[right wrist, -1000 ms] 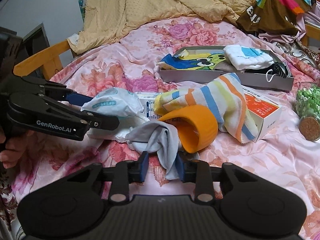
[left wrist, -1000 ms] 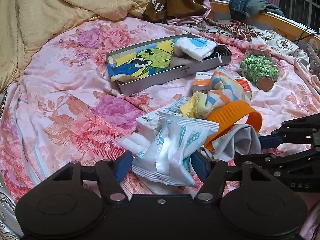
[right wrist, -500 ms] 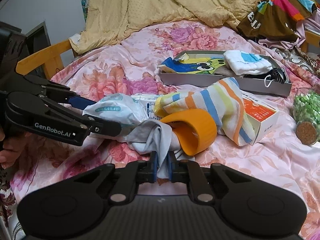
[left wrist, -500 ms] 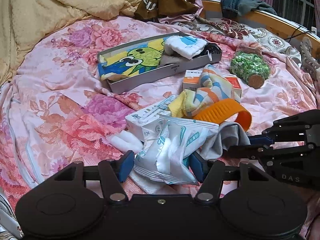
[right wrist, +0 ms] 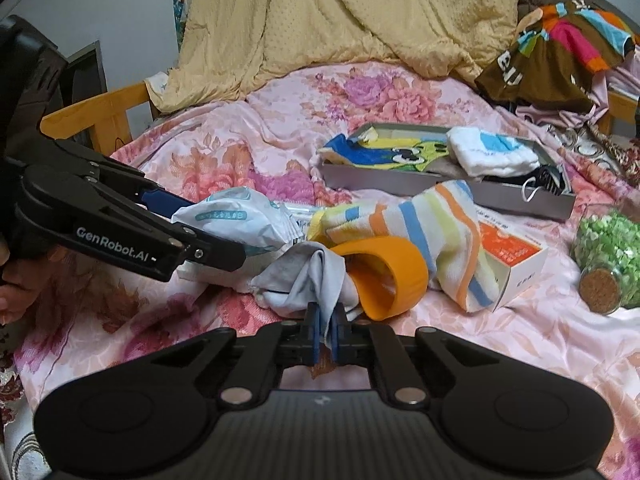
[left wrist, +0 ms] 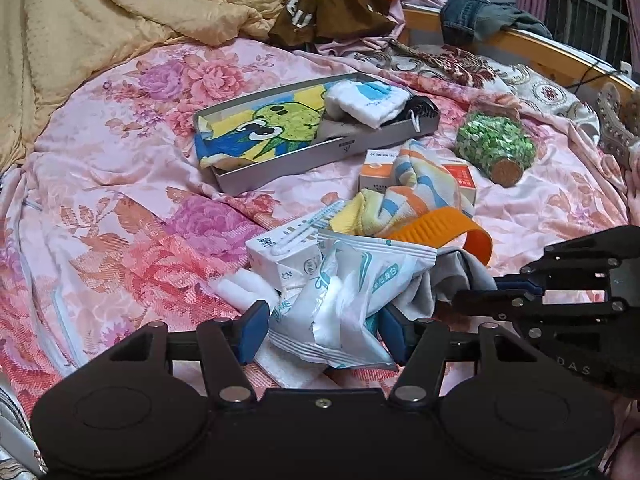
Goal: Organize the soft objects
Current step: 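Carry the packet and sock into the tray and open both grippers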
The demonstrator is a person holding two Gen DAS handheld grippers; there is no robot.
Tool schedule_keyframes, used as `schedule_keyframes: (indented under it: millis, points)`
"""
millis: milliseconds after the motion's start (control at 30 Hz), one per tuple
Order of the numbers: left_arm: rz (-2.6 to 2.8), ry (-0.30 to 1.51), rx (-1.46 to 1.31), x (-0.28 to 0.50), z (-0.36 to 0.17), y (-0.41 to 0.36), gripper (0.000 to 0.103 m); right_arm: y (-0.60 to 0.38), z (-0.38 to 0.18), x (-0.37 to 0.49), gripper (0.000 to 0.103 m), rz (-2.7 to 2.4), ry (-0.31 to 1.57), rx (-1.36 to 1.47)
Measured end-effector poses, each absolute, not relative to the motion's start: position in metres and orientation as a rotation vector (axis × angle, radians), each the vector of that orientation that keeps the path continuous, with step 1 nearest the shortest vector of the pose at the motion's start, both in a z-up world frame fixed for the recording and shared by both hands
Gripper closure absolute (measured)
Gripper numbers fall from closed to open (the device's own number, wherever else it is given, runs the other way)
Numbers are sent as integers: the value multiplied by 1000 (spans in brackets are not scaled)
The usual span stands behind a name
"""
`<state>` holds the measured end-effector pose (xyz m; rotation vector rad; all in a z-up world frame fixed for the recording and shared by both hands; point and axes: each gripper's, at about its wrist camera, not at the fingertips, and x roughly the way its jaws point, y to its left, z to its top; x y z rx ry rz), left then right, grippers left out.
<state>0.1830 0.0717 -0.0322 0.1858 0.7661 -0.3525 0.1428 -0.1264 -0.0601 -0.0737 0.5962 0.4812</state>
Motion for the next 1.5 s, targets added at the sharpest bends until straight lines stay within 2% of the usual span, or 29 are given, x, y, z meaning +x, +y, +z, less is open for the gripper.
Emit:
schedule_keyframes:
  millis: [500,767,933,1200,1500]
  points:
    - [-336,762,160,184,-30,75,42,-125,-59,141,97,484,588,-78]
    - [-321,738,147,185,-21,77,42,-120,-62,162,89,501,623,-27]
    - [-268,714,98,189,-10,85,42,-114,-56,167,98,528,612,-29]
    - [-168,693,14,201,3,108,42,-112,-27,164,100,592,506,-2]
    - [-85,670,-8,227,10,124,42,-121,-19,195,100,581,474,46]
